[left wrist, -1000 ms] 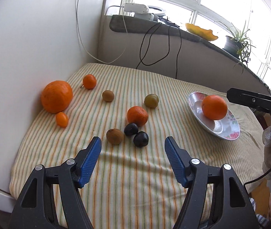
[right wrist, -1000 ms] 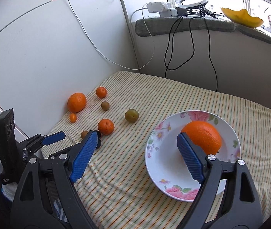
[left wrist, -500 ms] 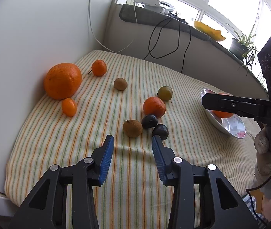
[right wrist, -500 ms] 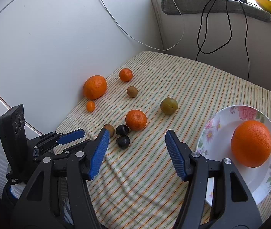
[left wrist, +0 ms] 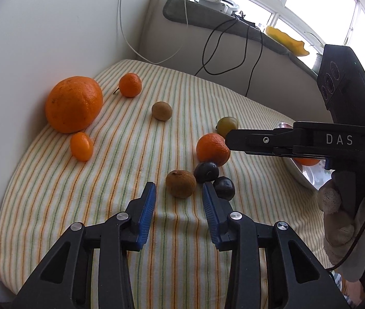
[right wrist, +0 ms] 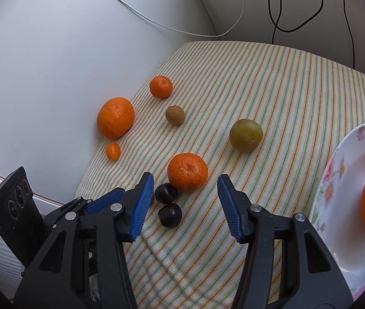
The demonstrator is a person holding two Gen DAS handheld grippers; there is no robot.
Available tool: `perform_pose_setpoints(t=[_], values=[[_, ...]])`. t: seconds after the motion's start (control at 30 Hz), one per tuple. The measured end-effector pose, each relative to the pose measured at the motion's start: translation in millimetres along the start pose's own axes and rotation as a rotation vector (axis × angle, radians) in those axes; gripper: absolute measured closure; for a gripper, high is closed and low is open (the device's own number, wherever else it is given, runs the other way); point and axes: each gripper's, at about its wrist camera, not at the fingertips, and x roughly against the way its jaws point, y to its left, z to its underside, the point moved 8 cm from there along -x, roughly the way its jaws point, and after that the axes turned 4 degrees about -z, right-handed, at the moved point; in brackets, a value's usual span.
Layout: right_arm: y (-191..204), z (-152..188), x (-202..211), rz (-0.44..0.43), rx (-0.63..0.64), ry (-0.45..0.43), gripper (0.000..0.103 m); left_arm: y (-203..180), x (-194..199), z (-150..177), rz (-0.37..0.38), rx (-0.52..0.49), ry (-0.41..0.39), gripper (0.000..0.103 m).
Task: Organize fruits
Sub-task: 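Close the right tool on the tangerine while the left tool grips the kiwi, then carry the tangerine to the plate with the right tool while the left tool carries the kiwi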
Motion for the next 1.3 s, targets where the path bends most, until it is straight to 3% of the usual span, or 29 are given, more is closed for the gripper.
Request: perform_pose_setpoints(t=[0.53,0.67,1.3], values=[[-7.1,-3.4,-28.7,-0.019,-0.043,0.057,0.048,-3.2,-15.0,-0.7,-0.006,-0.013,0.020,0.074],[-6.5,-1.4,-33.6,-0.016,-0.040,0.075,0.058,-3.1,-16.0,0.2,-0.010,-0.020,0.022,0.077],[0.2,-0.1,-8.8,-0.001,-0.003,0.009,0.062,-3.1,-7.2,-2.5,-0.021,-0.013,-0.010,0.079]])
